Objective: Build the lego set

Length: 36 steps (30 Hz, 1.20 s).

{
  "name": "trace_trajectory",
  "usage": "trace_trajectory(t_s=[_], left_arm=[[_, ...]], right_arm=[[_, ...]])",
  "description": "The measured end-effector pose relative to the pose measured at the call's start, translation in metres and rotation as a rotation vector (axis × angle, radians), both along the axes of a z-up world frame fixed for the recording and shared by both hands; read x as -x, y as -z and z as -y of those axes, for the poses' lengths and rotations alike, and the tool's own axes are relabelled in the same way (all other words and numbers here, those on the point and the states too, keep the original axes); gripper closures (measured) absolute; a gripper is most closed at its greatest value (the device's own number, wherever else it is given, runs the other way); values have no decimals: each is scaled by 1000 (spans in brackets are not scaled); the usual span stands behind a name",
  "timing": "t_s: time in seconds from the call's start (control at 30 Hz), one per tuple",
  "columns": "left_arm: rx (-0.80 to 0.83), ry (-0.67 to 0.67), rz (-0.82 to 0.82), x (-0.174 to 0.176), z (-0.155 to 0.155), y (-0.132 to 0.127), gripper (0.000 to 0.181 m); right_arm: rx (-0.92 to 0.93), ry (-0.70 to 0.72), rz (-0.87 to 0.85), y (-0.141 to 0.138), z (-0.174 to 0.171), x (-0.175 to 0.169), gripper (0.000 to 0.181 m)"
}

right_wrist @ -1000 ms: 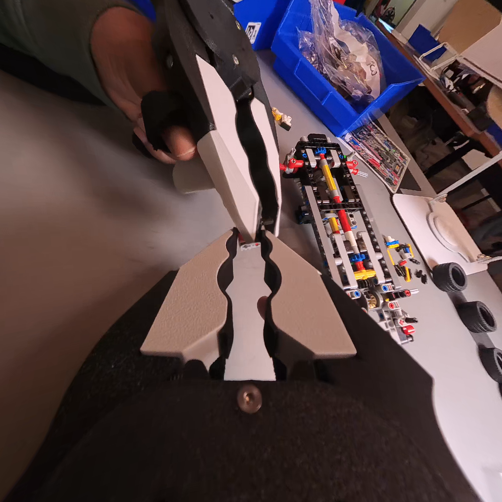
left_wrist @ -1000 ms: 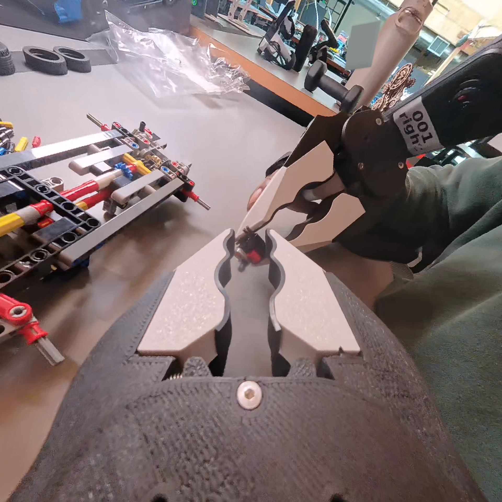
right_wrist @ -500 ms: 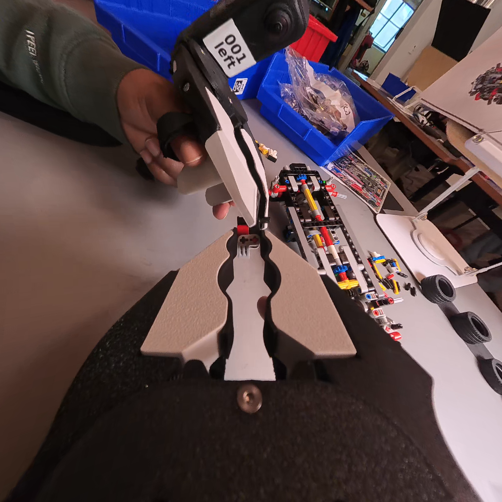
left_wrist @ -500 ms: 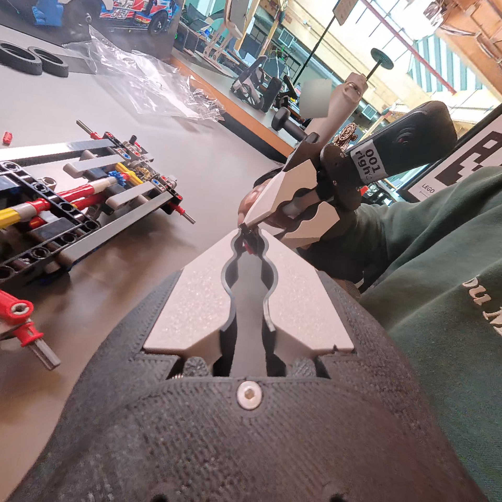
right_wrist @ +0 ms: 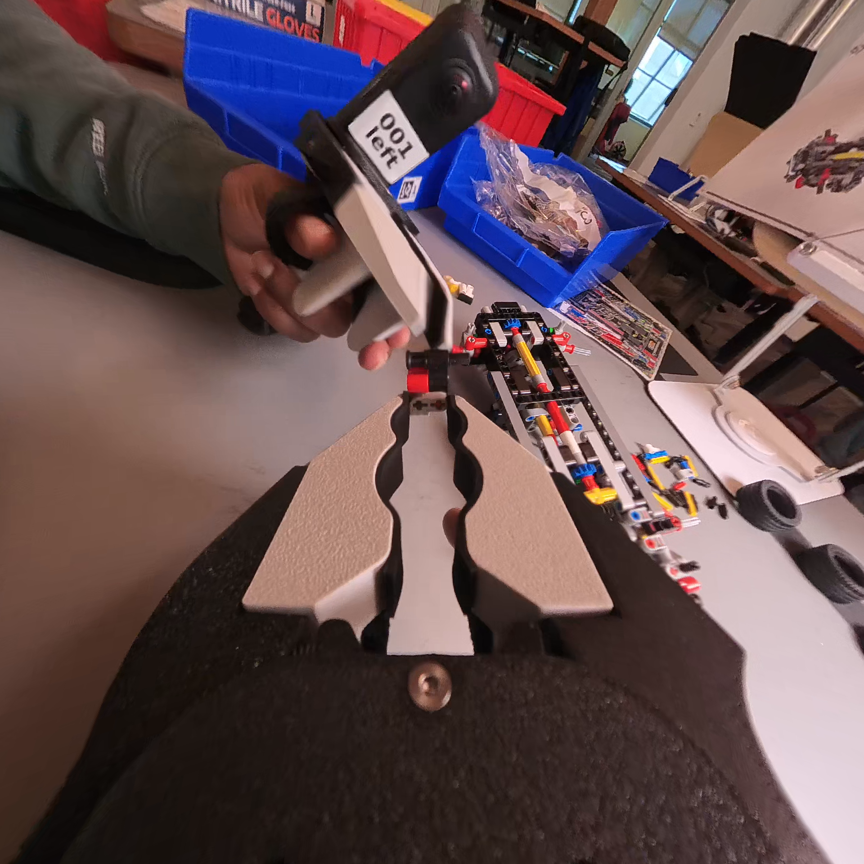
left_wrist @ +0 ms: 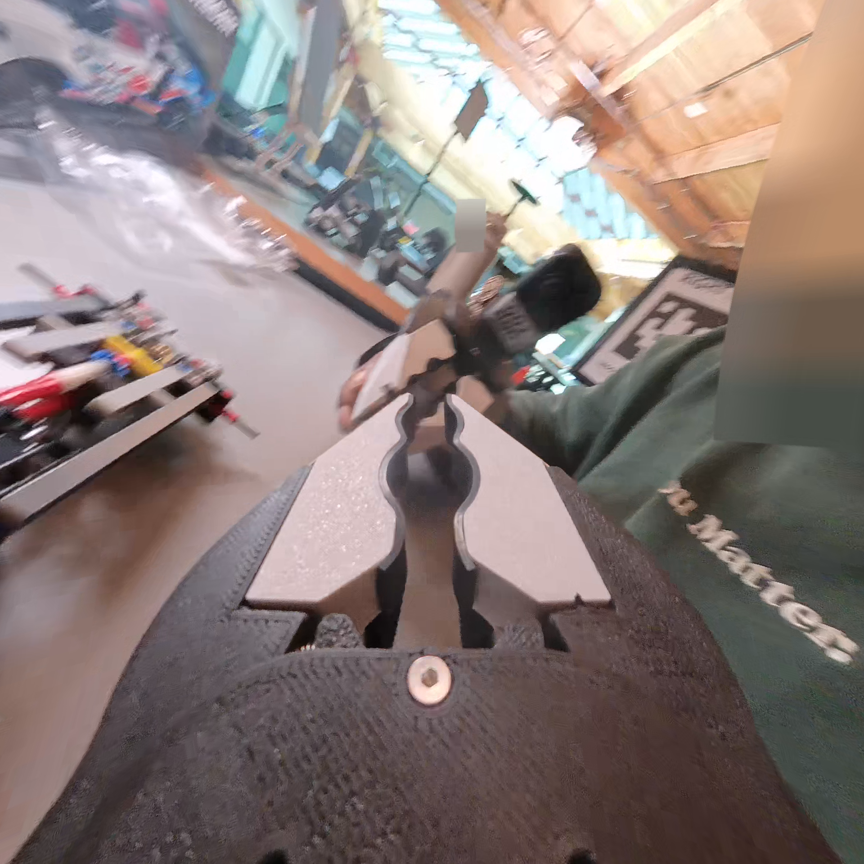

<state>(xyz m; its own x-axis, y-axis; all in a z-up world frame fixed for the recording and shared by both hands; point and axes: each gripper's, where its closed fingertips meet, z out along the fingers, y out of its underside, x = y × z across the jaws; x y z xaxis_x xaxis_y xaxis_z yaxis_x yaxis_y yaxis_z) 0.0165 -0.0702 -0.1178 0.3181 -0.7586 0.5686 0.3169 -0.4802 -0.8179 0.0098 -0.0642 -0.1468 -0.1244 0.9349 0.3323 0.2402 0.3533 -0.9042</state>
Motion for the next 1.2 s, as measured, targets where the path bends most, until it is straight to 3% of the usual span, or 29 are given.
trace_trajectory(t_s=[0.03, 0.1, 0.2, 0.3, 0.4, 0.6, 0.8, 1.0, 1.2], left_arm=[[-43, 36, 62, -1, 7, -13, 165], [-121, -14, 71, 4, 6, -25, 154], [-168, -98, -9, 12, -1, -20, 155], [-105, -40, -20, -1, -1, -11, 153], [-142, -30, -19, -9, 3, -17, 162], [-199, -18, -48, -11, 12, -22, 177], [-256, -25, -153, -13, 15, -16, 178], [-303, -110, -520, -7, 2, 18, 177], [-331, -133, -887, 1, -9, 58, 177]], right_arm=[[53, -8, -19, -3, 0, 0, 169], [208, -48, -102, -17, 1, -2, 169], [382, -80, -219, -39, -2, -6, 169], [522, -133, -322, -56, 1, -8, 169], [610, -176, -338, -57, 9, -5, 169], [614, -223, -344, -58, 16, -6, 169], [586, -251, -280, -51, 19, -8, 169], [401, -180, -92, -22, 6, -12, 161], [68, -112, 100, 6, -11, -25, 154]])
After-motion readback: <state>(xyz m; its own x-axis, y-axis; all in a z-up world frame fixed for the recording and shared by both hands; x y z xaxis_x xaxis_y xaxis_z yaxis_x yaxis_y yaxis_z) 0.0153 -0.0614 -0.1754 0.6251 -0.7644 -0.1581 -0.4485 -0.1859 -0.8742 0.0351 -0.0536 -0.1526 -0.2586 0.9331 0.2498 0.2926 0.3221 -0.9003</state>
